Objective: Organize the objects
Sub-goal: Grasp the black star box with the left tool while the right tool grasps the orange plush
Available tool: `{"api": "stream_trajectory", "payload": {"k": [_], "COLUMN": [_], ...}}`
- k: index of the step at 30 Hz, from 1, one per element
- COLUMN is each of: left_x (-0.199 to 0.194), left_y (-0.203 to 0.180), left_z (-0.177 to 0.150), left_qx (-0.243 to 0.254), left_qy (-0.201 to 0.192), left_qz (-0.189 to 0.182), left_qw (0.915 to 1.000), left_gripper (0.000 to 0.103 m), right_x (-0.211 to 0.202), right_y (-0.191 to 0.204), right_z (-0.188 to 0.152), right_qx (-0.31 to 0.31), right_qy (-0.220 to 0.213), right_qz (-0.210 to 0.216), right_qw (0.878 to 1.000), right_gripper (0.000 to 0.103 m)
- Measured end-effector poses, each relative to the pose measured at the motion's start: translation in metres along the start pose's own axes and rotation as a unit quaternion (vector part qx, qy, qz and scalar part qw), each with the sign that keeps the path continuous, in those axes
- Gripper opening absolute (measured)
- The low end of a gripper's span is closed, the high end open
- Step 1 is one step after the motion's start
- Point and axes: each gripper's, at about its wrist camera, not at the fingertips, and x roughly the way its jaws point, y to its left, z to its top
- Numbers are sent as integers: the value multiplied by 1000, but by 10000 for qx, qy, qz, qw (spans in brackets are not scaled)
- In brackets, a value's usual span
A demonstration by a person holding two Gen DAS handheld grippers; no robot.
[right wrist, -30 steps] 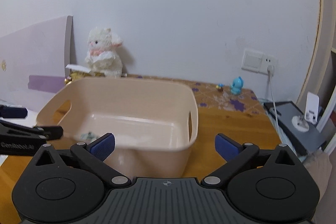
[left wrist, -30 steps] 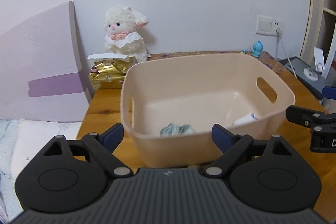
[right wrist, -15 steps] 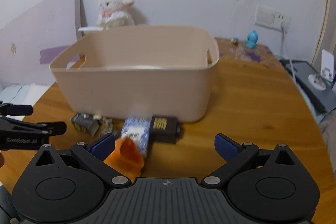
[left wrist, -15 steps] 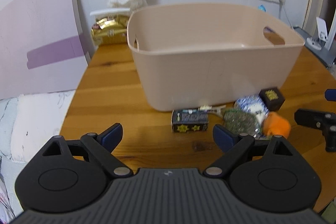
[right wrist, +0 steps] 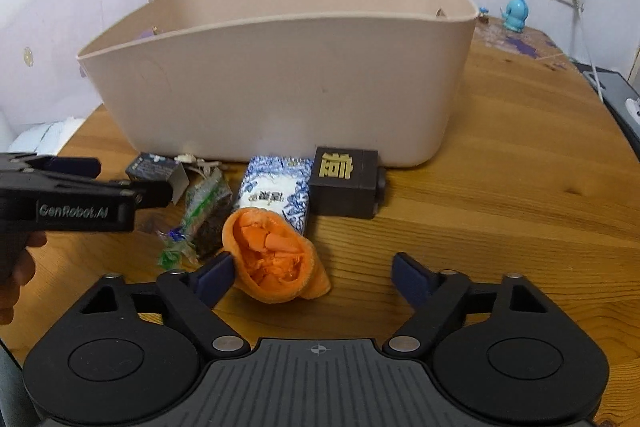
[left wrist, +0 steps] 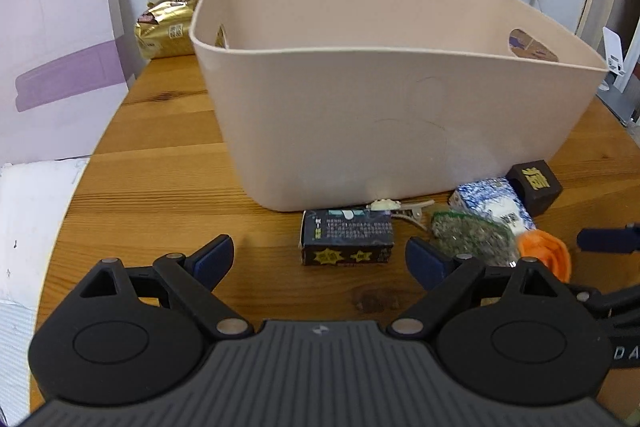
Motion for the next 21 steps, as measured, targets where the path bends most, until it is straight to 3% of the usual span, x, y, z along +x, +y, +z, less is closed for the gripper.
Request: {"api": "stream_trajectory", "payload": {"k": [4,10,13,14,15,19,21], "left_x": [12,21,18,16,14,8,3], "left_y": [2,3,4,5,6,9,9], "left_z": [3,3,3,2,2,-1,-4], "left_qx": [-66,-29,11,10,-12,-38,-36], "left_qy": [34,-82,-131,-144,-152,-82,-104], "left_qz": [-94,-2,-32,-56,-77,-87,-62], "left_qw": [9999,10000,9999,9999,9999,9999,9999], "left_gripper": [93,83,69,57,52,52,52], "right_x": [2,2,0,-1,-2,-9,-13], "right_y": [-4,-2,1,2,4,6,4], "right_z": [0,-1,-1,-2,-2,-2,-4], "right_qx": [21,-105,-148,-163,-195,-309,-282], "right_qy": [-27,-105,-81,-74,-74,-94,-110], "right_qz": [40,162,306,325,332,231,211], "right_qw": [10000,9998,9994,9993,9992,9992,9993], "right_gripper": [77,51,33,27,25,12,12]}}
